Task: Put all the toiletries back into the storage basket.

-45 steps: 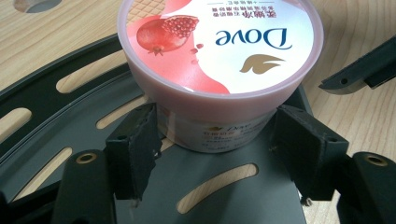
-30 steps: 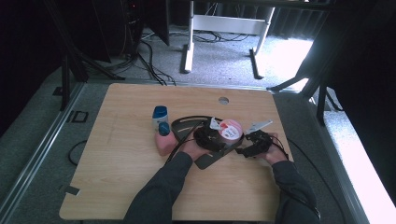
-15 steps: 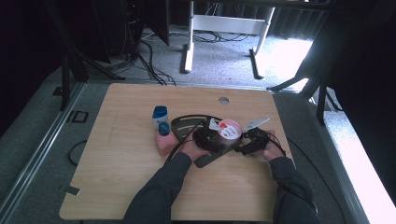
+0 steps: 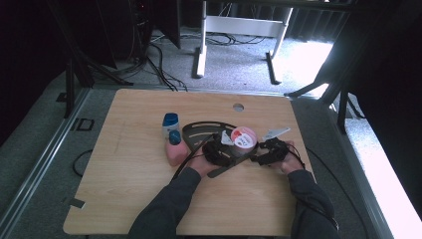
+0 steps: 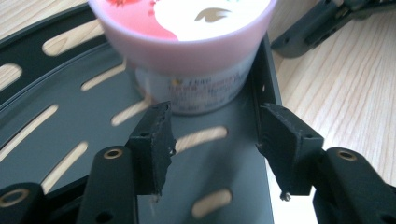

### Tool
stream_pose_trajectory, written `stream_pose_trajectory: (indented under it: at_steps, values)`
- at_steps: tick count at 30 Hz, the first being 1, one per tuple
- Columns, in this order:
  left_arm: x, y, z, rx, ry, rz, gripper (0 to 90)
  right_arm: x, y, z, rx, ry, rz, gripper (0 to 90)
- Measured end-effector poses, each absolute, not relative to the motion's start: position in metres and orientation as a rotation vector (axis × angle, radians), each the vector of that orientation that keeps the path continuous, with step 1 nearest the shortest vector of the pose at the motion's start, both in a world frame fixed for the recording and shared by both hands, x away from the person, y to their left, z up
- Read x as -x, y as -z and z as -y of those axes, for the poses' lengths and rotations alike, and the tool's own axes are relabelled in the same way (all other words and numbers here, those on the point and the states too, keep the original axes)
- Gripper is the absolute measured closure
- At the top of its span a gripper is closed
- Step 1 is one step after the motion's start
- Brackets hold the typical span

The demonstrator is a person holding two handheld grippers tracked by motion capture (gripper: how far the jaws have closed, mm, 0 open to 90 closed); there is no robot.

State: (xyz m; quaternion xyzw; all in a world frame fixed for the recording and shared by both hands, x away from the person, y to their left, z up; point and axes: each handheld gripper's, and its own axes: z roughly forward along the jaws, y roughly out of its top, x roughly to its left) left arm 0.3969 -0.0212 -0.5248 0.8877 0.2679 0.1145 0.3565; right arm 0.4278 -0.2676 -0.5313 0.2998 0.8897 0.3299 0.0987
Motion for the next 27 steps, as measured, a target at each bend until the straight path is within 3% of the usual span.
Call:
stream_pose_trajectory:
  at_steps: [4,9,13,27]
  values:
    - [-0.385,0.526,0.012,-2.291,-0.32,-0.724,49.0,-0.421,0.533,0.27,-0.897,-0.98,-2.621,27.6]
    - [-0.366,0.528,-0.003,-2.26,-0.306,-0.74,57.4,-0.408,0.536,0.272,-0.941,-0.979,-2.579,40.4]
    - [-0.361,0.53,-0.011,-2.246,-0.276,-0.745,55.7,-0.398,0.539,0.272,-0.961,-1.014,-2.548,45.5]
    - [-0.341,0.529,-0.031,-2.221,-0.265,-0.762,50.1,-0.366,0.548,0.264,-0.96,-0.996,-2.463,47.1]
